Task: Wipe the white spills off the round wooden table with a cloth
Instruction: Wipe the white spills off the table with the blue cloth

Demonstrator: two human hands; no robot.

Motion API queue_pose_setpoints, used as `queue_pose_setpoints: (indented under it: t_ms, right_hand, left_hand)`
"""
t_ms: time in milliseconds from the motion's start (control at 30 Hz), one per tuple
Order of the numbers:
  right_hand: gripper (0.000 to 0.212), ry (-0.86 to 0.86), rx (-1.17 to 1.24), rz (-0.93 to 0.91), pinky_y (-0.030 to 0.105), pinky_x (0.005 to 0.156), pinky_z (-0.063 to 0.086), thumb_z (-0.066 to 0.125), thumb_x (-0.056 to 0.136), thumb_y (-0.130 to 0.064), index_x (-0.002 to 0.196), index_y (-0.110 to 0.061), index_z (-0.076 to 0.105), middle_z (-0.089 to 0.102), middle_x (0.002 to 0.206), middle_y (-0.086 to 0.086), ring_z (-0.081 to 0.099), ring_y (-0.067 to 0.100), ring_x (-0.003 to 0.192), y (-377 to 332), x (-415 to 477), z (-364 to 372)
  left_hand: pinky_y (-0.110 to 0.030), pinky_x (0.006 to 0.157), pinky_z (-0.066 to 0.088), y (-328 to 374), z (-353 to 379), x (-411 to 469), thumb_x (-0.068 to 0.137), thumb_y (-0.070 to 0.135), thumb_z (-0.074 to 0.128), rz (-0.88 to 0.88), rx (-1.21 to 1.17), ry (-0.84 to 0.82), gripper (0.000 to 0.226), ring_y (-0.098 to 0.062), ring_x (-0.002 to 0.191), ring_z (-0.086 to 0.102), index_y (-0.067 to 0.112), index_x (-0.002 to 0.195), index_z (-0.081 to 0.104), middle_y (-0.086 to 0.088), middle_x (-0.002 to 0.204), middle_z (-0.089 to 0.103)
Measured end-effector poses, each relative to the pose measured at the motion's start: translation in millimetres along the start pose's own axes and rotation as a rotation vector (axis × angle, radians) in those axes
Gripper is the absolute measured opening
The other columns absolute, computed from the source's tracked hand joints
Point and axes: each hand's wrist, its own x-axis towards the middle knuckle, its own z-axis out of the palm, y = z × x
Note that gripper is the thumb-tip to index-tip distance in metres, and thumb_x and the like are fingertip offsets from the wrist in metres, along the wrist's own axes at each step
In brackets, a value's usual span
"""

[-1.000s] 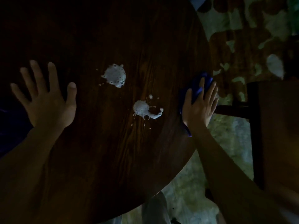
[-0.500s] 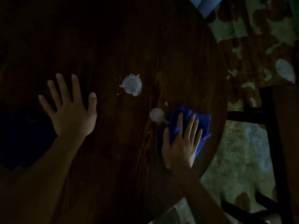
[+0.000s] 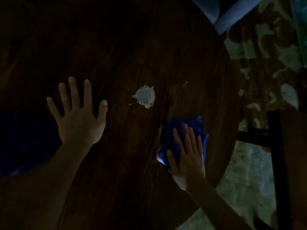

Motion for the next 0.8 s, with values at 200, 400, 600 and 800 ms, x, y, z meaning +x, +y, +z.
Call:
queue_pose_setpoints:
  t_ms: [200, 400, 600, 800]
  right_hand:
    - [0.069, 0.132, 0.036, 0.235, 0.050, 0.129, 0.003, 0.011, 0.104, -0.061, 0.166, -0.029, 0.013, 0.003, 0.173, 0.007, 0.001, 0.026, 0.160, 28, 172, -36]
    - [0.069, 0.123, 0.068, 0.167, 0.049, 0.129, 0.002, 0.009, 0.104, -0.060, 0.166, -0.028, 0.008, 0.003, 0.173, 0.008, 0.001, 0.026, 0.160, 51, 254, -60]
    - [0.062, 0.031, -0.008, -0.051, 0.043, 0.129, -0.001, 0.014, 0.109, -0.055, 0.166, -0.031, 0.007, -0.004, 0.174, 0.000, -0.003, 0.020, 0.161, 32, 57, -17]
    - [0.065, -0.097, -0.050, -0.250, 0.046, 0.129, 0.001, 0.021, 0.106, -0.061, 0.165, -0.037, 0.010, 0.007, 0.174, 0.002, 0.007, 0.024, 0.160, 44, -29, 1]
  left_hand:
    - [-0.062, 0.125, -0.005, 0, 0, 1, 0.101, 0.071, 0.004, -0.001, 0.013, 0.005, 0.078, -0.029, 0.160, -0.010, 0.029, 0.166, -0.001, -0.007, 0.174, -0.009]
    - [-0.063, 0.125, -0.004, -3, 3, 0, 0.102, 0.071, 0.005, -0.008, 0.019, 0.024, 0.076, -0.028, 0.160, -0.010, 0.030, 0.166, 0.000, -0.006, 0.174, -0.009]
    - [-0.062, 0.125, -0.005, 0, -2, 0, 0.101, 0.071, 0.003, -0.012, 0.028, -0.006, 0.078, -0.028, 0.160, -0.011, 0.029, 0.166, 0.000, -0.007, 0.174, -0.009]
    - [-0.062, 0.125, -0.005, 1, -4, 0, 0.101, 0.072, 0.004, -0.019, 0.025, -0.020, 0.078, -0.028, 0.160, -0.012, 0.029, 0.166, 0.000, -0.006, 0.174, -0.010]
